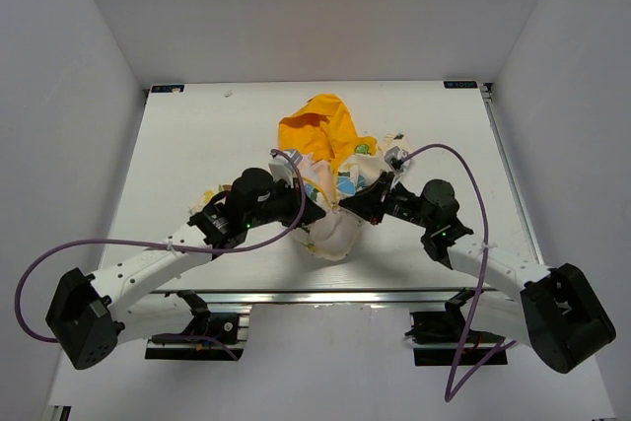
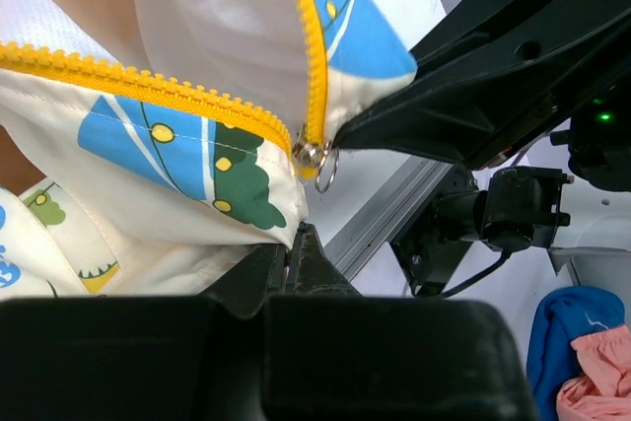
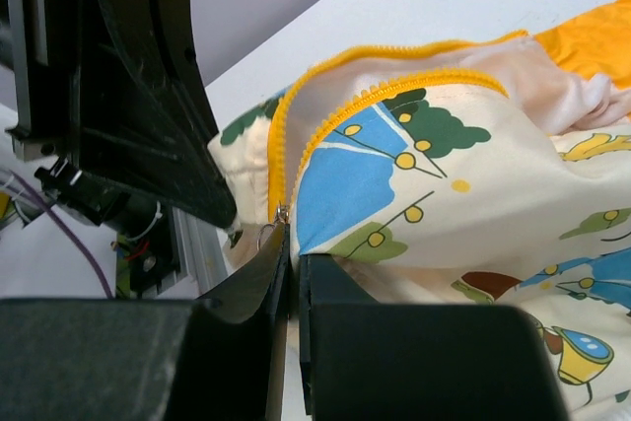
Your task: Zip up the jacket
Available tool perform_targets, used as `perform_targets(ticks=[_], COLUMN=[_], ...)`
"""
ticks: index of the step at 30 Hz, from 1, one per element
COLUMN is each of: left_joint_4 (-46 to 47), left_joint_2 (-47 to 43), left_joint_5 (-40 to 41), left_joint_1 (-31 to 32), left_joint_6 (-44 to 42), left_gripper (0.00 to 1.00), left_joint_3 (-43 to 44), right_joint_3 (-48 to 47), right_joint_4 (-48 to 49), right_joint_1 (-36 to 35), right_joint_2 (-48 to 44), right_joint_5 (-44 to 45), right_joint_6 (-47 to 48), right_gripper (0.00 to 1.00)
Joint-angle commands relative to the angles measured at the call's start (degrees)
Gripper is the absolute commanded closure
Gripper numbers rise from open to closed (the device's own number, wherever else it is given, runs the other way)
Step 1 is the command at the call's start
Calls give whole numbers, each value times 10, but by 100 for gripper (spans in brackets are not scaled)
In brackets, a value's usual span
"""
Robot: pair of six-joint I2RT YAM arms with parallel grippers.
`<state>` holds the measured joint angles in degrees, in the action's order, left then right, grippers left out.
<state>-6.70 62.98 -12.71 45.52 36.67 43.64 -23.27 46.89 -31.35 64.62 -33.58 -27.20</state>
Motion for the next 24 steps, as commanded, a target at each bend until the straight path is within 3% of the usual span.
perform_targets(ticks=[1, 12, 24], left_joint_4=[34, 92, 89], left_joint_2=[-28, -68, -72], left_joint_5=[-10, -103, -113], left_joint_1=[2, 2, 1], left_joint_6=[-16, -80, -103], left_gripper=[100, 100, 100], left_joint_3=[-11, -45, -56], right_joint_3=[11, 38, 26], right_joint_4=[11, -1, 30], right_joint_1=[5, 12, 24], right_joint_2=[-22, -56, -51], right_joint_5=[-36, -87, -122], right_joint_6=[5, 3, -24], right_gripper=[100, 100, 100])
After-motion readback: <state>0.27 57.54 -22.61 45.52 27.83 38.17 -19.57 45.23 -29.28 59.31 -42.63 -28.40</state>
